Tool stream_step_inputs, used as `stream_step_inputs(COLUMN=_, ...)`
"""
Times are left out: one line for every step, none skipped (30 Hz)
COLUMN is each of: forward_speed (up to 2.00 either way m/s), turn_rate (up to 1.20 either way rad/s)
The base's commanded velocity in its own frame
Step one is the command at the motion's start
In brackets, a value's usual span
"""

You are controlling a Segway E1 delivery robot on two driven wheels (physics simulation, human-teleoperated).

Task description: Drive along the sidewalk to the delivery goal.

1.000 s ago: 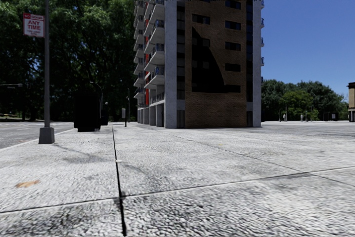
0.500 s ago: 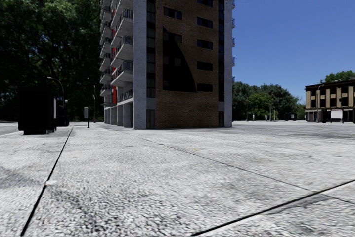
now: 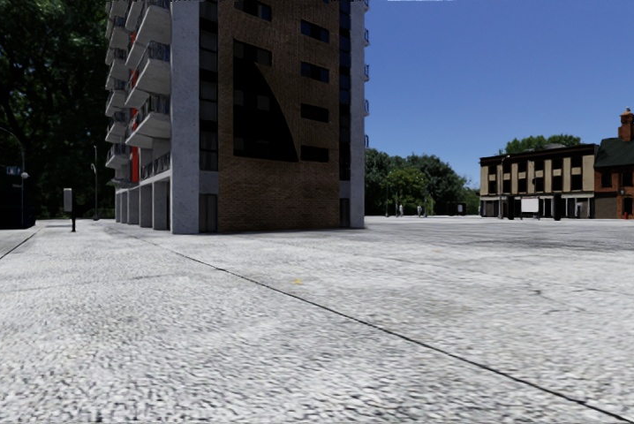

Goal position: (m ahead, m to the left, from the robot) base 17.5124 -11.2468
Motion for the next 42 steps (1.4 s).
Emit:
stream_step_inputs(forward_speed=2.0, turn_rate=-0.43)
stream_step_inputs(forward_speed=2.0, turn_rate=-0.43)
stream_step_inputs(forward_speed=2.0, turn_rate=-0.43)
stream_step_inputs(forward_speed=2.0, turn_rate=-0.43)
stream_step_inputs(forward_speed=2.0, turn_rate=-0.43)
stream_step_inputs(forward_speed=2.0, turn_rate=-0.43)
stream_step_inputs(forward_speed=2.0, turn_rate=-0.43)
stream_step_inputs(forward_speed=2.0, turn_rate=-0.43)
stream_step_inputs(forward_speed=2.0, turn_rate=-0.43)
stream_step_inputs(forward_speed=2.0, turn_rate=-0.43)
stream_step_inputs(forward_speed=2.0, turn_rate=-0.43)
stream_step_inputs(forward_speed=2.0, turn_rate=-0.41)
stream_step_inputs(forward_speed=2.0, turn_rate=-0.41)
stream_step_inputs(forward_speed=2.0, turn_rate=-0.26)
stream_step_inputs(forward_speed=2.0, turn_rate=-0.02)
stream_step_inputs(forward_speed=2.0, turn_rate=0.0)
stream_step_inputs(forward_speed=2.0, turn_rate=0.0)
stream_step_inputs(forward_speed=2.0, turn_rate=0.0)
stream_step_inputs(forward_speed=2.0, turn_rate=0.0)
stream_step_inputs(forward_speed=2.0, turn_rate=0.0)
stream_step_inputs(forward_speed=2.0, turn_rate=0.0)
stream_step_inputs(forward_speed=2.0, turn_rate=0.0)
stream_step_inputs(forward_speed=2.0, turn_rate=0.0)
stream_step_inputs(forward_speed=2.0, turn_rate=0.0)
stream_step_inputs(forward_speed=2.0, turn_rate=0.0)
stream_step_inputs(forward_speed=2.0, turn_rate=0.0)
stream_step_inputs(forward_speed=2.0, turn_rate=0.0)
stream_step_inputs(forward_speed=2.0, turn_rate=0.0)
stream_step_inputs(forward_speed=2.0, turn_rate=0.0)
stream_step_inputs(forward_speed=2.0, turn_rate=0.0)
stream_step_inputs(forward_speed=2.0, turn_rate=0.0)
stream_step_inputs(forward_speed=2.0, turn_rate=0.0)
stream_step_inputs(forward_speed=2.0, turn_rate=0.0)
stream_step_inputs(forward_speed=2.0, turn_rate=0.0)
stream_step_inputs(forward_speed=2.0, turn_rate=0.0)
stream_step_inputs(forward_speed=2.0, turn_rate=0.0)
stream_step_inputs(forward_speed=2.0, turn_rate=0.0)
stream_step_inputs(forward_speed=2.0, turn_rate=0.0)
stream_step_inputs(forward_speed=2.0, turn_rate=0.0)
stream_step_inputs(forward_speed=2.0, turn_rate=0.0)
stream_step_inputs(forward_speed=2.0, turn_rate=0.0)
stream_step_inputs(forward_speed=2.0, turn_rate=0.0)
